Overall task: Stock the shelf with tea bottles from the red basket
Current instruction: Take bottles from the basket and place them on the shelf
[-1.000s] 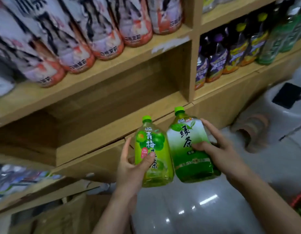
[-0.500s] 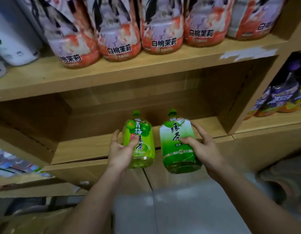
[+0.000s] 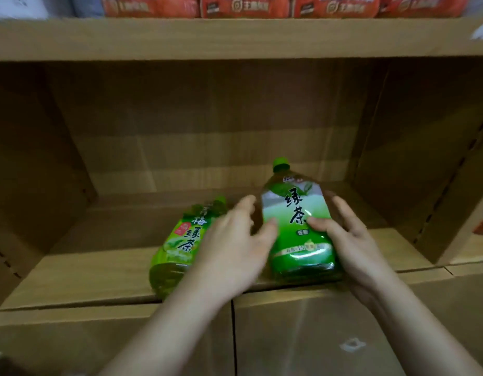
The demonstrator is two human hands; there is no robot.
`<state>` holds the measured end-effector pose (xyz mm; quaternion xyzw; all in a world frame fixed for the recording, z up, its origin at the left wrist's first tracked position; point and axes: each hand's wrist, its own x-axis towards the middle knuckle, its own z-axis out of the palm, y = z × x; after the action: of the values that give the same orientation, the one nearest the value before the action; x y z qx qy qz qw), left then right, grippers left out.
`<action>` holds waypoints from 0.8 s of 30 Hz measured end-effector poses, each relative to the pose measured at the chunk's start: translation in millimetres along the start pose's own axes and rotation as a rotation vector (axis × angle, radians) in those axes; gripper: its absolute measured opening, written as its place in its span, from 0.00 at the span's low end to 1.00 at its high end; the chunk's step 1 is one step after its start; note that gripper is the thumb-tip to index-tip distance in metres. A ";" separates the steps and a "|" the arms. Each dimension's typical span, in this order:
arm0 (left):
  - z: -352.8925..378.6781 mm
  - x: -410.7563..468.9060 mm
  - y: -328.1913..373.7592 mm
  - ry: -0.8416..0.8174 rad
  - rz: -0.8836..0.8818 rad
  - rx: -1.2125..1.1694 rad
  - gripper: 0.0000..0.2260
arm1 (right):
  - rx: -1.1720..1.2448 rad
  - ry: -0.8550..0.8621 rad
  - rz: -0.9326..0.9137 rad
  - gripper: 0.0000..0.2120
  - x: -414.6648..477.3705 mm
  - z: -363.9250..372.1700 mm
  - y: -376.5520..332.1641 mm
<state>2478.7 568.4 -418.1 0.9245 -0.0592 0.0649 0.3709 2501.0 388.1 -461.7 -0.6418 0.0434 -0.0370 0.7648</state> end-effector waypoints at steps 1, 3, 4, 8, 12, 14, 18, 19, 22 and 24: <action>16.1 4.6 1.5 -0.054 -0.010 -0.064 0.20 | 0.014 -0.027 -0.029 0.25 0.4 3.7 3.3; 40.7 16.7 -1.3 0.018 -0.009 -0.150 0.17 | -0.007 -0.091 -0.124 0.22 4.5 7.0 10.9; 48.7 21.4 -4.2 0.106 0.008 -0.185 0.15 | -0.031 -0.120 -0.184 0.23 6.4 5.2 13.9; 74.3 28.4 -20.0 0.335 0.172 -0.165 0.25 | -0.230 -0.169 -0.367 0.22 14.2 -1.7 19.2; 98.1 22.3 -30.4 0.383 0.366 -0.174 0.36 | -0.584 0.137 -0.518 0.31 11.8 13.5 15.7; 105.4 19.8 -35.1 0.298 0.451 -0.244 0.37 | -0.652 0.287 -0.550 0.48 11.3 24.5 15.3; 103.4 26.8 -46.6 0.184 0.465 -0.435 0.38 | -0.656 0.406 -0.578 0.57 19.6 34.8 25.0; 101.9 29.4 -49.7 0.161 0.440 -0.455 0.39 | -0.664 0.437 -0.587 0.56 21.5 36.5 27.6; 98.9 28.5 -50.9 0.125 0.397 -0.462 0.40 | -0.658 0.531 -0.640 0.51 23.2 43.0 33.7; 98.6 24.2 -49.7 0.118 0.380 -0.436 0.39 | -0.673 0.556 -0.654 0.48 18.7 46.0 36.9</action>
<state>2517.9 534.2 -518.4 0.7899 -0.2220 0.1724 0.5450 2524.9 437.4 -490.5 -0.7972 0.0515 -0.4251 0.4256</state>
